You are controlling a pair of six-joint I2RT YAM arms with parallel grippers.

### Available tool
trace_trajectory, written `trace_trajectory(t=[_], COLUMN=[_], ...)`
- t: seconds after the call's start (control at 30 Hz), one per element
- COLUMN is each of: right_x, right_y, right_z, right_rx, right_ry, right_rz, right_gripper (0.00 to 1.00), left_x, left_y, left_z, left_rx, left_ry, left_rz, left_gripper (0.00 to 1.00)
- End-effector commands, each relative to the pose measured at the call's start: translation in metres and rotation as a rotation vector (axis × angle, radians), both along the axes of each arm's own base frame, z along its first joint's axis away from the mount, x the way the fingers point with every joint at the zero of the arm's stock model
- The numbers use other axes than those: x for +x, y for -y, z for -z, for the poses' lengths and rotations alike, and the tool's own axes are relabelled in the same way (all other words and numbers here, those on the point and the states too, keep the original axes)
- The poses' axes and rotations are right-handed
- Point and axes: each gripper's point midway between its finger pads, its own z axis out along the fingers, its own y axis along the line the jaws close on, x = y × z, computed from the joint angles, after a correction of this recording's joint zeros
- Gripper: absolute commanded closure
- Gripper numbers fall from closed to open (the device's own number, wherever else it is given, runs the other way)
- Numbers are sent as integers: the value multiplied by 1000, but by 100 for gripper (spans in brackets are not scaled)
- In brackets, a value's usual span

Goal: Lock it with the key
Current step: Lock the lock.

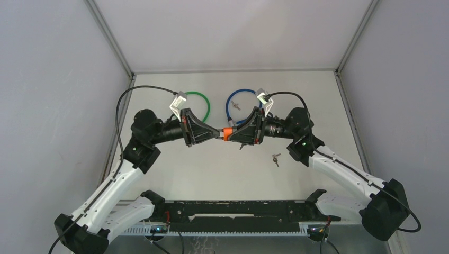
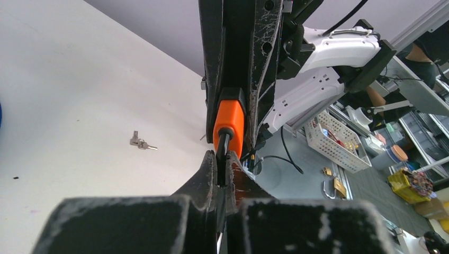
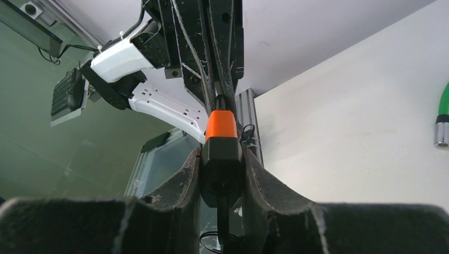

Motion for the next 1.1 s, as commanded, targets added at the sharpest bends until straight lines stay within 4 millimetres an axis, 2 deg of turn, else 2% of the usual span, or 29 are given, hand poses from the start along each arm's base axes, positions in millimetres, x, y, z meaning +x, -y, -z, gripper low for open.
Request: trace_trajectory(t=[0.0,0.13,0.37,0.53,0.67,0.83,0.93,1.07], right_x=[-1,8,18,23,28,33,33,29], right_y=[-23,-33,-36,-28,-21,-11,-7,-4], right_z=[-19,-12,-8,-12,-12,-7,-6,-13], right_rx=[62,39,30,35,25,19,31,62], right_ry=[15,-19,-34,-19,-25,-38,-35,-21], right_rz=[13,48,78,94,120,137,150,122], right_gripper=[100,100,100,100,100,100,100,100], left_x=[-19,-24,-30,-31,-20,-4,-5,-12], left_y=[22,33,44,40,33,20,19,24], left_z=[0,-5,-4,2,12,10,9,10], left_rx=[-33,-66,-74,-49,-3,-20,-27,-32], left_ry=[12,11,1,-2,1,-11,-22,-51], left_rz=[104,133,166,144,73,-7,12,89], left_gripper=[100,100,100,100,100,100,99,56])
